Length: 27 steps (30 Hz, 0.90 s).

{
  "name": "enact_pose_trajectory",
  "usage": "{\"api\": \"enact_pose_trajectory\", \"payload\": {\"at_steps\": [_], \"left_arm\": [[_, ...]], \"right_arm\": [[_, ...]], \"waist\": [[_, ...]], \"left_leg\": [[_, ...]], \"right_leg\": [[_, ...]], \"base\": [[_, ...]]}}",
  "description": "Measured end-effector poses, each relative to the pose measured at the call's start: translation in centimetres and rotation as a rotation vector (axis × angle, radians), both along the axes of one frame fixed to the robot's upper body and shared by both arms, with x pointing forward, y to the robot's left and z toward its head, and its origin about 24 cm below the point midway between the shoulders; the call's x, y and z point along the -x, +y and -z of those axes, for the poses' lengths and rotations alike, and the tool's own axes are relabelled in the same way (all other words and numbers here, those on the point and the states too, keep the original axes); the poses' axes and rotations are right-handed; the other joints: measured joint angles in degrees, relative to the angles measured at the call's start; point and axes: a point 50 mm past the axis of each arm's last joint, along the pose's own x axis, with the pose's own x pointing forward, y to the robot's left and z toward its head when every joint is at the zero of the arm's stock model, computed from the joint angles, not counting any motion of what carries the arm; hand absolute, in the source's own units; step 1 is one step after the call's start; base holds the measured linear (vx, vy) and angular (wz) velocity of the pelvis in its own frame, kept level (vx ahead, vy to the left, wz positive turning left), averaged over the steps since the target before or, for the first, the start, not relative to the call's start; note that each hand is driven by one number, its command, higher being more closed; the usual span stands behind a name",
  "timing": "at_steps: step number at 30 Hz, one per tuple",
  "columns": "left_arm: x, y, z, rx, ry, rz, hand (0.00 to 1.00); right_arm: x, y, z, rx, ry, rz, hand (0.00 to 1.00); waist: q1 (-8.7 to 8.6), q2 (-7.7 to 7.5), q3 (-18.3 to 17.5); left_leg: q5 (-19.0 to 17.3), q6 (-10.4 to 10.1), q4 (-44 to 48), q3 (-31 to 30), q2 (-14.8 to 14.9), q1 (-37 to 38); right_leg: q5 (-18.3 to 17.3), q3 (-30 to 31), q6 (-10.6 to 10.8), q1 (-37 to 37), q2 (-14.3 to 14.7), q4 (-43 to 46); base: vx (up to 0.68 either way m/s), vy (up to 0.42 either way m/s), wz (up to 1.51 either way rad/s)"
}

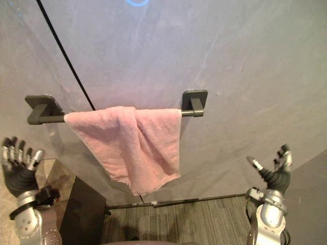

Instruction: Organize washtable

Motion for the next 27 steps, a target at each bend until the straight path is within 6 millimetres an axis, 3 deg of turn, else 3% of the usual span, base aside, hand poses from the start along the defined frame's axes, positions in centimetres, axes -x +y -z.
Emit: {"api": "enact_pose_trajectory", "payload": {"at_steps": [2, 4, 6, 8, 14, 19, 22, 27], "left_arm": [[0.7, -1.0, -3.1, -0.068, -0.154, 0.026, 0.00], [0.7, -2.5, -5.2, -0.095, -0.282, 0.095, 0.00], [0.5, -4.1, -6.5, -0.081, -0.373, 0.197, 0.00], [-0.2, -6.7, -7.6, -0.049, -0.461, 0.411, 0.00], [-1.5, -13.1, -6.7, 0.099, -0.444, 0.972, 0.00], [-2.3, -15.7, -3.8, 0.143, -0.264, 1.237, 0.00], [-2.3, -16.5, -1.9, 0.111, -0.128, 1.354, 0.00], [-2.7, -15.7, 0.8, 0.075, 0.078, 1.388, 0.00]], "right_arm": [[-0.4, 1.5, -4.1, 0.081, -0.205, -0.049, 0.00], [-0.6, 3.4, -6.8, 0.136, -0.351, -0.130, 0.00], [-0.9, 5.5, -8.7, 0.158, -0.462, -0.247, 0.00], [-1.6, 9.0, -10.2, 0.139, -0.581, -0.495, 0.00], [-1.9, 16.9, -10.3, 0.091, -0.592, -1.085, 0.00], [-1.4, 18.4, -9.6, 0.071, -0.548, -1.300, 0.00], [-1.5, 19.0, -8.1, 0.098, -0.431, -1.413, 0.00], [-2.4, 18.4, -5.5, 0.124, -0.232, -1.444, 0.00]], "waist": [[-0.44, 0.27, -0.31], [-0.39, 0.34, -0.36], [-0.36, 0.37, -0.65], [-0.43, 0.33, -0.95], [-0.08, 0.08, -1.35], [-0.30, -0.03, -1.42], [-0.42, 0.00, -1.43], [-0.63, 0.06, -1.44]], "left_leg": [[0.00, 0.01, -0.01, 0.02, -0.03, 0.23], [0.01, 0.01, 0.00, 0.00, -0.03, 0.64], [0.01, 0.01, -0.01, -0.02, -0.02, 0.90], [0.03, 0.02, 0.00, -0.05, 0.01, 0.95], [0.07, 0.06, 0.04, 0.09, -0.02, 1.48], [0.17, 0.19, 0.02, 0.25, -0.01, 2.05], [0.17, 0.19, -0.22, 0.85, 0.12, 2.51], [0.19, 0.19, -0.31, 1.04, 0.12, 2.68]], "right_leg": [[0.00, 0.04, 0.01, 0.12, -0.03, 0.11], [0.00, 0.03, 0.01, 0.53, -0.02, 0.13], [-0.03, 0.01, 0.05, 0.81, -0.01, 0.13], [-0.03, 0.04, 0.05, 0.79, 0.03, 0.31], [-0.10, 0.33, 0.15, 0.89, -0.02, 1.03], [-0.11, 0.57, 0.16, 1.11, -0.03, 1.44], [-0.15, 1.29, 0.17, 1.02, 0.02, 1.89], [-0.18, 1.56, 0.18, 0.96, 0.01, 2.10]], "base": [[-0.04, 0.001, -0.01], [-0.04, -0.002, 0.01], [-0.04, -0.003, 0.01], [-0.05, -0.003, 0.00], [-0.01, 0.001, -0.01], [-0.03, 0.001, -0.02], [-0.05, 0.002, -0.10], [-0.04, 0.002, -0.03]]}}
